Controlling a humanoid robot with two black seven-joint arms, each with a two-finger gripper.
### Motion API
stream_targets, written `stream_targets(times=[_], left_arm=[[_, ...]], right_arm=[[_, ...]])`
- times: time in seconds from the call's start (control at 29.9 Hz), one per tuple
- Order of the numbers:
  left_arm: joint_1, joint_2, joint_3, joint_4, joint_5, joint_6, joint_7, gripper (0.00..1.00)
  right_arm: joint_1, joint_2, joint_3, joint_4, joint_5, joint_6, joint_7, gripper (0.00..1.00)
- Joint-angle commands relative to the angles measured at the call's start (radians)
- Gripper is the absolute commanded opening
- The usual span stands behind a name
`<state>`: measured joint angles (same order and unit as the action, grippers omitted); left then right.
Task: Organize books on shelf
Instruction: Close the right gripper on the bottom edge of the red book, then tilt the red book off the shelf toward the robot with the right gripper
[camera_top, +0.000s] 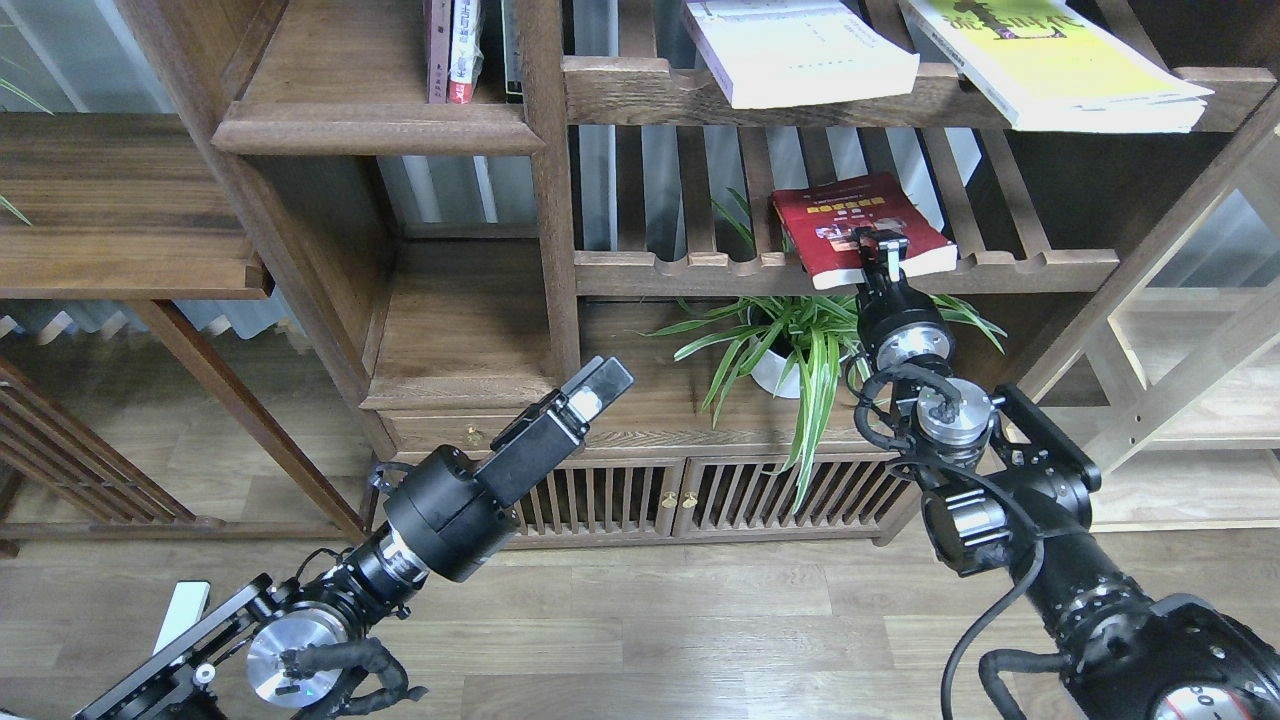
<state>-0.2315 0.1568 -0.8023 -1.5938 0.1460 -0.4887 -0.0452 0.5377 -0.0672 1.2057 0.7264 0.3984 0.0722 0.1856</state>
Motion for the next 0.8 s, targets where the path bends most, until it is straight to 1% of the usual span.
stream_targets(times=[0.0, 0.27, 0.4, 0.47, 0.57, 0.64, 0.77], left_arm=[[0.001, 0.001, 0.000, 0.000, 0.000, 0.000, -0.002, 0.99], [0.001, 0.001, 0.000, 0.000, 0.001, 0.000, -0.002, 0.99], [0.001, 0.000, -0.005, 0.000, 0.001, 0.000, -0.005, 0.99], [0.001, 0.000, -0.005, 0.005, -0.008, 0.000, -0.005, 0.99], [0.001, -0.005, -0.006, 0.006, -0.016, 0.000, -0.007, 0.99], [0.001, -0.005, -0.006, 0.017, -0.028, 0.000, -0.007, 0.99], [-0.002, -0.014, -0.023, 0.077, -0.031, 0.000, -0.012, 0.99]], right_arm=[[-0.012, 0.000, 0.000, -0.007, -0.001, 0.075, 0.002, 0.05], [-0.041, 0.001, 0.002, 0.004, 0.005, 0.126, 0.005, 0.03], [-0.099, 0.000, -0.003, 0.031, 0.010, 0.248, -0.001, 0.03], [-0.119, 0.000, -0.002, 0.047, 0.011, 0.290, -0.002, 0.02], [-0.142, -0.005, 0.002, 0.111, 0.036, 0.328, 0.000, 0.02], [-0.162, -0.009, 0.000, 0.165, 0.065, 0.331, 0.000, 0.02], [-0.232, -0.022, -0.015, 0.283, 0.083, 0.333, -0.002, 0.02]])
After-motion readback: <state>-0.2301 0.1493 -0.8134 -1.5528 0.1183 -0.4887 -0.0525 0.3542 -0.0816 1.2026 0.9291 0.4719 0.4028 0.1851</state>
